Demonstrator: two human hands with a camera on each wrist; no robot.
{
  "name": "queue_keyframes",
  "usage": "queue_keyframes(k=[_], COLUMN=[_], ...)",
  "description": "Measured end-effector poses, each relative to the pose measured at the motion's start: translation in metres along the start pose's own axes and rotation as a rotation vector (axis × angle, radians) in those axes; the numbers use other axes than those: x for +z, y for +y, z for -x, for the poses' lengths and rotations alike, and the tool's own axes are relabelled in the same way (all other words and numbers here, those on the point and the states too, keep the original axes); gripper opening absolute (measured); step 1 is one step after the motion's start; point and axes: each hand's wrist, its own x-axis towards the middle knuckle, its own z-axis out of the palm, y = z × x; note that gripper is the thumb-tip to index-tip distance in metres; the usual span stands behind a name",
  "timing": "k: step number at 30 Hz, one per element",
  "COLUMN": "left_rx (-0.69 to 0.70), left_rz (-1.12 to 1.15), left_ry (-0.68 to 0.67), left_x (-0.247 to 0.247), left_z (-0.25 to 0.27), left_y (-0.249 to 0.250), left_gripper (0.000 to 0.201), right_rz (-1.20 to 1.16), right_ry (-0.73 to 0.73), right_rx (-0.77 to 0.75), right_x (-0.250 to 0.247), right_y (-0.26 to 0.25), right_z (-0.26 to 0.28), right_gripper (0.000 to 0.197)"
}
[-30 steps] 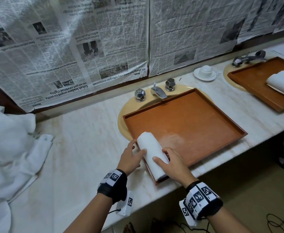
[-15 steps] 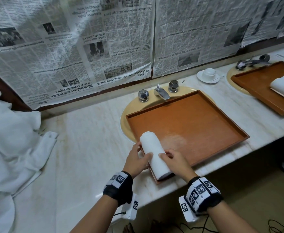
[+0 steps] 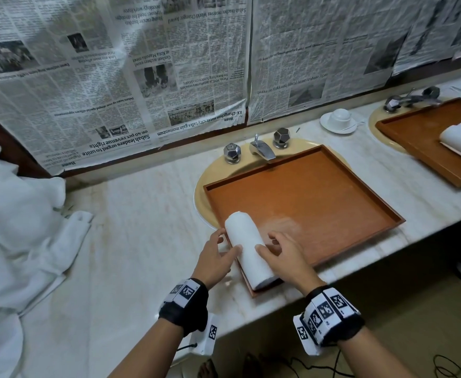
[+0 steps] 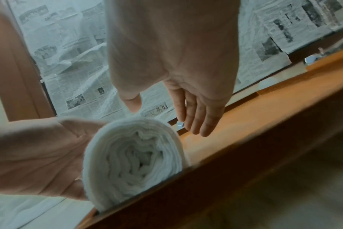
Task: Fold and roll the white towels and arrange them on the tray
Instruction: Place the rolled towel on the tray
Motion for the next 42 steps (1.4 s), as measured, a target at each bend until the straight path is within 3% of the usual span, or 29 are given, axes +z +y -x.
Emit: queue_keyframes(k=[8, 15, 32, 42], left_rx=[0.092, 0.154, 0.005, -0.022], left_rz=[-0.170, -0.291, -0.512, -0.688], left_ry=[0.068, 0.198, 0.503, 0.773], left_x=[-0.026, -0.095, -0.367, -0.489], left_z=[0.011, 0.041, 0.126, 0.109], left_y=[0.002, -0.009, -0.131, -0.121], left_gripper=[0.065, 0.065, 0.061, 0.061], right_rz=[0.240, 0.346, 0.448, 0.464], right_ry=[-0.016, -0.015, -0.257, -0.299], right_rx=[-0.203, -0.418, -0.660, -0.783], right_x=[-0.015, 0.024, 0.262, 0.367], right_y=[-0.035, -0.082, -0.271, -0.380], right_z=[0.002, -0.002, 0.016, -0.019], right_gripper=[0.068, 0.078, 0.076, 0.071])
